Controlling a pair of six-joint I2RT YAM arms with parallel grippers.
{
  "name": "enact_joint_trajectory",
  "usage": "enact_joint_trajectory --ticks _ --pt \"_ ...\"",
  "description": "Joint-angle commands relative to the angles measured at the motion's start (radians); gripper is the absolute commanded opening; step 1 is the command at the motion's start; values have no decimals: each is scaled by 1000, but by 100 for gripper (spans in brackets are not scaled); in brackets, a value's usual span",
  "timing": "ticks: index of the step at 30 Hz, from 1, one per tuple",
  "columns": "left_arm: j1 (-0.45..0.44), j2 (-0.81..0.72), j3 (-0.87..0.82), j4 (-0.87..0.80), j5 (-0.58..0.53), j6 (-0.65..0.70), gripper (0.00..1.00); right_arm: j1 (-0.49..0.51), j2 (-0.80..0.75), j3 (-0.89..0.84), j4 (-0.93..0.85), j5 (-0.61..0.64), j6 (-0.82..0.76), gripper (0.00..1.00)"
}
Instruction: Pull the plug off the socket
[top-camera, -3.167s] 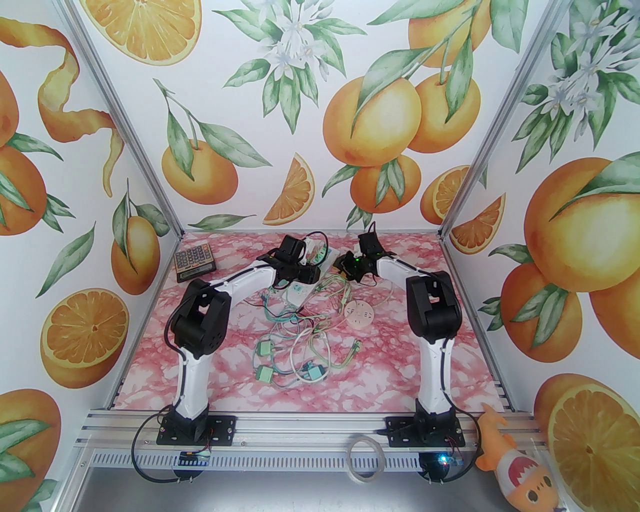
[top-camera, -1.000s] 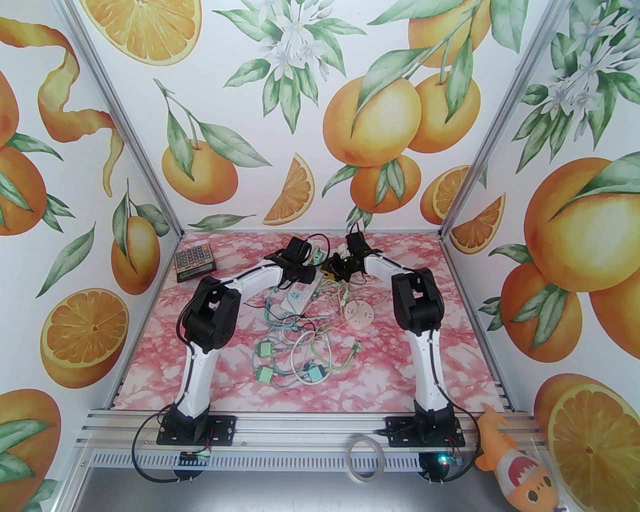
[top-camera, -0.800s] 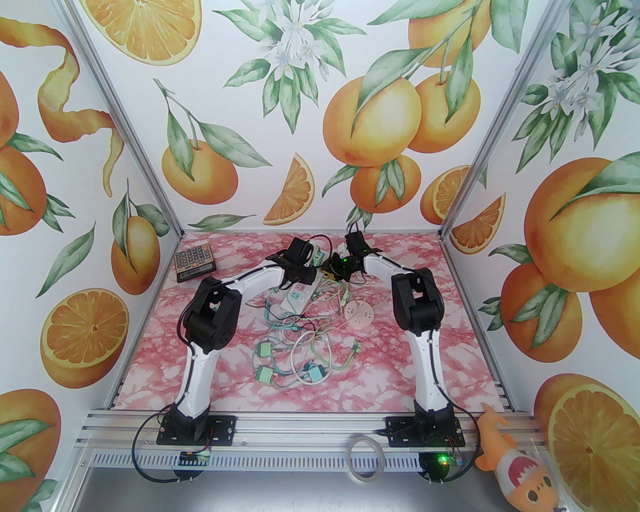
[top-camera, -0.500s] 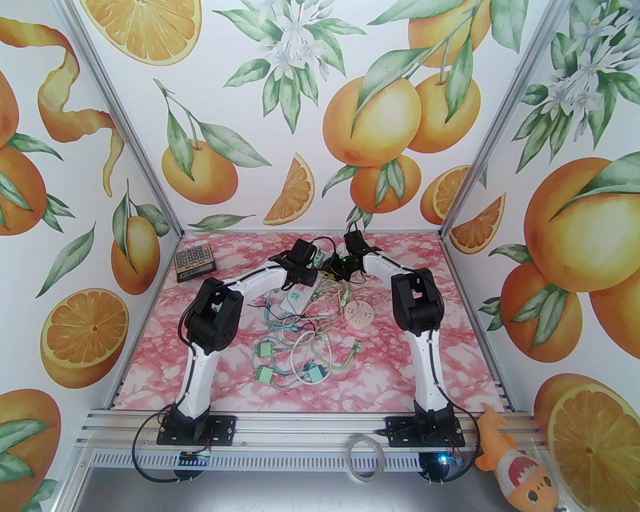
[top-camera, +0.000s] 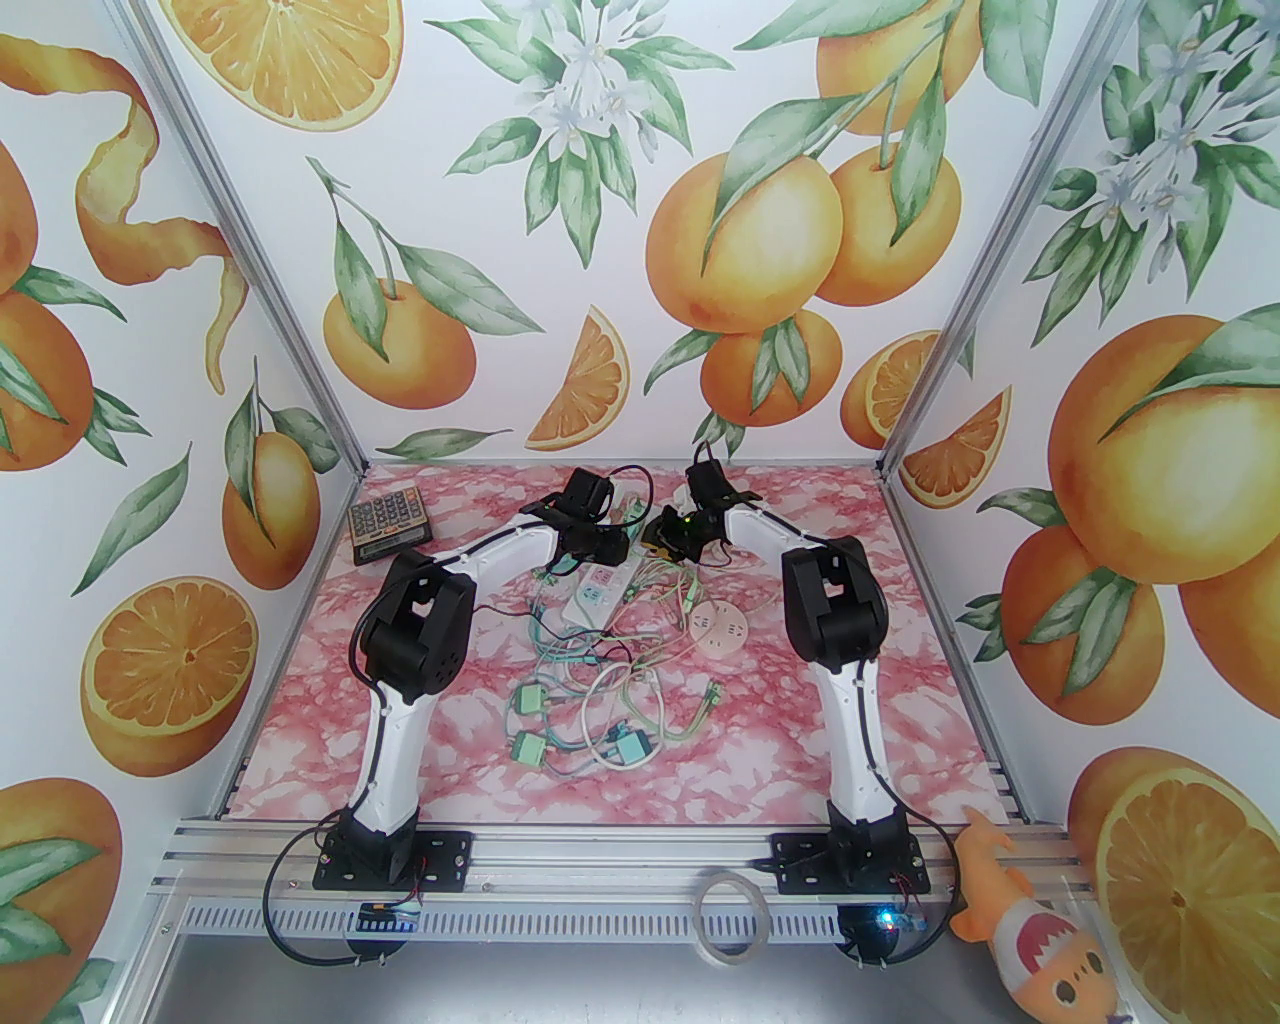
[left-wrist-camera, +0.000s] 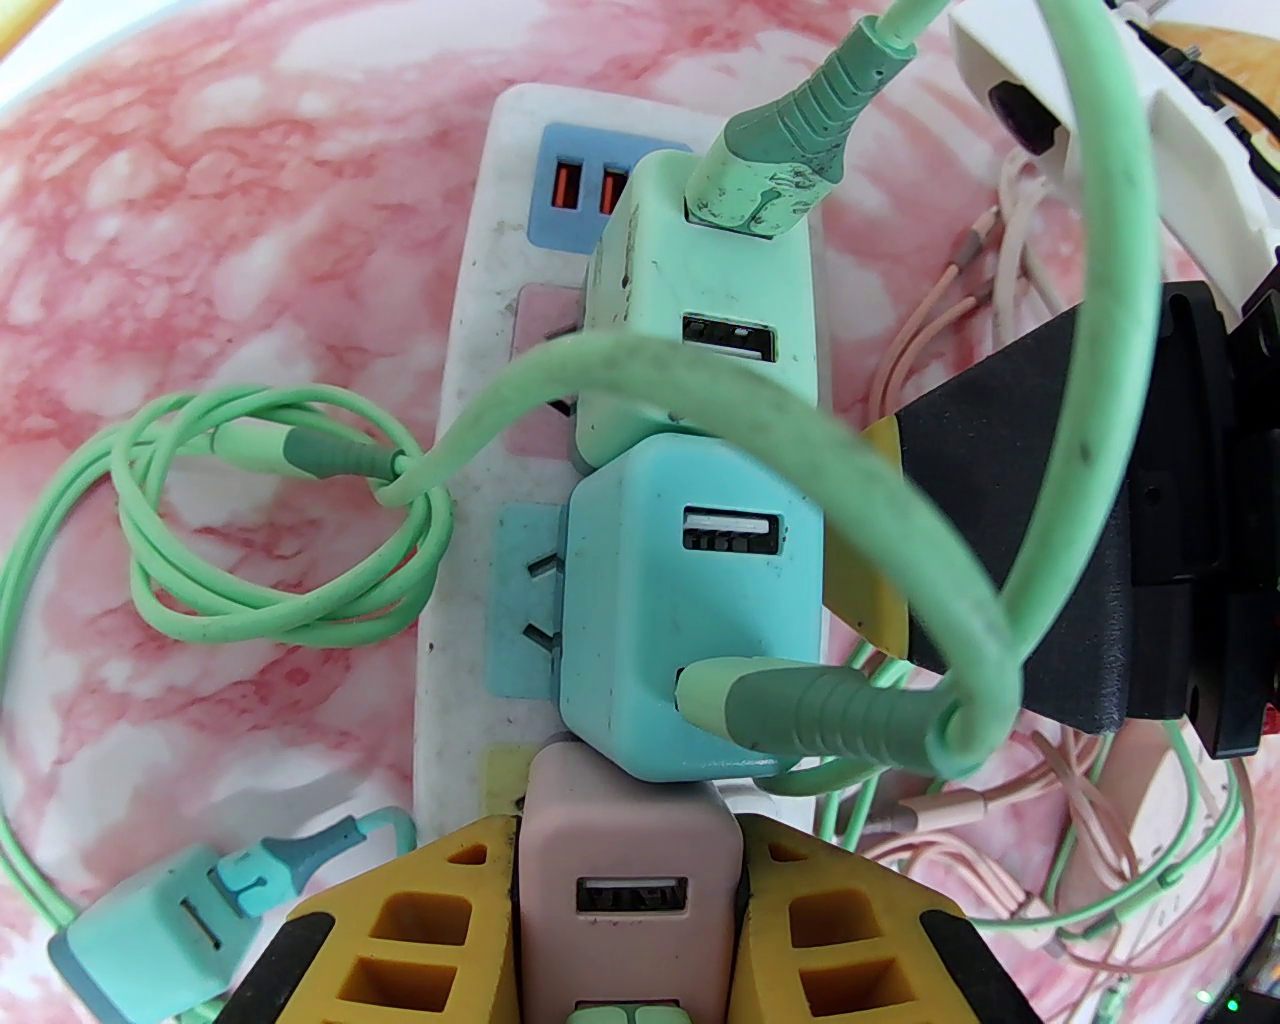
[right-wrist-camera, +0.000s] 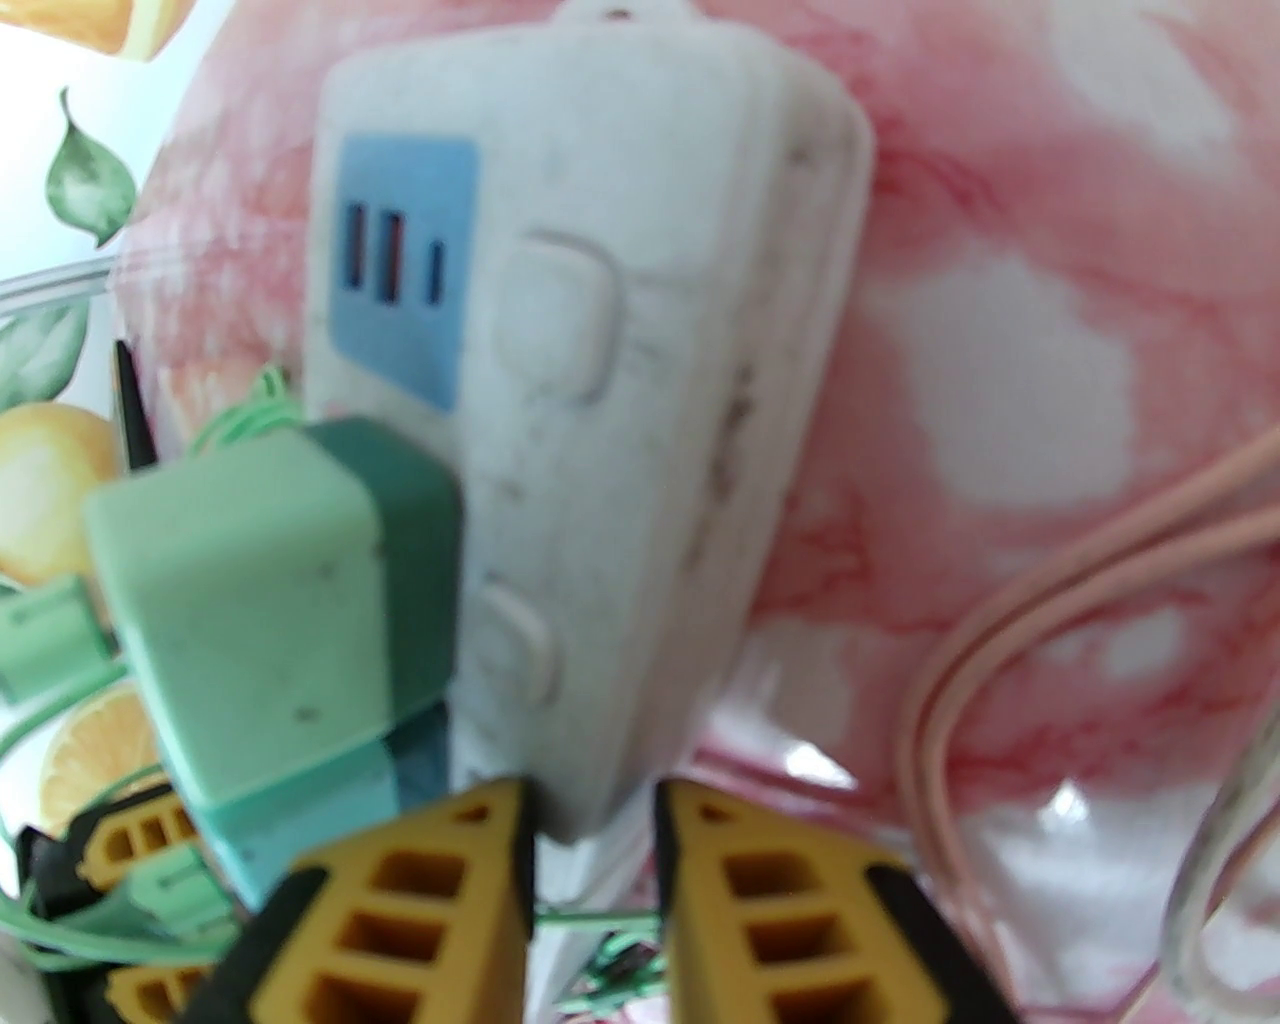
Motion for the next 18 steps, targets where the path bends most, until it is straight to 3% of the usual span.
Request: enact_joint_trajectory --ticks 1,10,18 --pt "-17 -74 35 -38 -30 -7 25 -2 45 -34 -164 124 -17 26" --pt "-113 -70 51 -97 -253 127 23 0 41 -32 -176 130 -23 26" --pt "-121 -83 54 -108 -271 115 21 0 36 -42 -177 136 -27 26"
